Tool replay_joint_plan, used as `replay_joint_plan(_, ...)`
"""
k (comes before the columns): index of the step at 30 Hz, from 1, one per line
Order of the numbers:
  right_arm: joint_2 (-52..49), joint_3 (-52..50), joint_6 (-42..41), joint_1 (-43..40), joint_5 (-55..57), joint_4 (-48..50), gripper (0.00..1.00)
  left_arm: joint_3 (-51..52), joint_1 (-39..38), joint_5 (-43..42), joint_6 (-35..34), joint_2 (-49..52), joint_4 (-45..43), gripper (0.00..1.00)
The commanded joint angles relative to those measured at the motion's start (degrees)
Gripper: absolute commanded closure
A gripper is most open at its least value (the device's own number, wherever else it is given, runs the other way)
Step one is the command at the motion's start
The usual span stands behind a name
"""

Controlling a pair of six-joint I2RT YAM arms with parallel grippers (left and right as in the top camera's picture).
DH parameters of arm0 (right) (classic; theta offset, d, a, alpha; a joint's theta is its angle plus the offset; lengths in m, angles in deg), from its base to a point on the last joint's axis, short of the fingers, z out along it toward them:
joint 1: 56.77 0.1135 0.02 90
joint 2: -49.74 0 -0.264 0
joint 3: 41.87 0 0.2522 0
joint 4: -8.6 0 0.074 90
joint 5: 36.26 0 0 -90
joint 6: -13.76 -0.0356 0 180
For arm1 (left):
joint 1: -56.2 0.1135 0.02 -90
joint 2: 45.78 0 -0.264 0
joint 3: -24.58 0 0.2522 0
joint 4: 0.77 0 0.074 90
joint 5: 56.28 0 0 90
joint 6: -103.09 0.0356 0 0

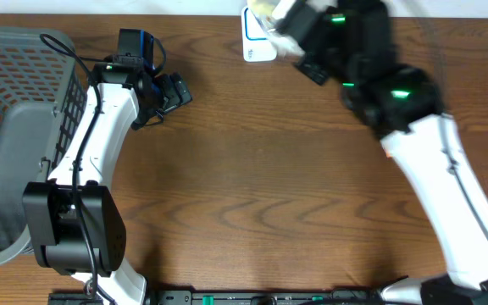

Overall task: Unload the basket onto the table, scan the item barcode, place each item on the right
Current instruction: 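Hold the bag under the scanner with the right gripper, then carry the bag right and release it on the scanned packs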

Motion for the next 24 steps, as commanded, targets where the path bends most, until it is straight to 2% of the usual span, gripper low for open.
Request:
replay_joint_plan(1,-0.3,-0.2,-15.0,-6.5,-25.7,-6.6,0.99,0.1,0.1,0.4,0.3,0.3,0.2,0.02)
replay_joint_plan(6,-1.8,-0.2,-15.1,-17.2,-41.8,-18.8,0.99,0.1,0.1,0.4,0.3,0.3,0.2,0.02)
replay_joint_plan(9,-4.2,-0.2,-8.9,-24.5,-49.9,-25.4,0.99,0.1,0.1,0.4,0.3,0.3,0.2,0.02)
replay_joint_plan(14,-9.3,-0.2,-5.3,-32.7,-57.6,-30.9,0.99,0.1,0.1,0.4,0.3,0.3,0.2,0.02)
replay_joint_plan(21,-17.4,-0.2,-3.6,-40.1,-58.2,-37.4,0.99,0.1,0.1,0.4,0.3,0.3,0.2,0.02)
replay_joint_plan(24,-20.2,-0.2,-7.2,-42.7,-54.4,-38.7,0.99,0.1,0.1,0.4,0.3,0.3,0.2,0.02)
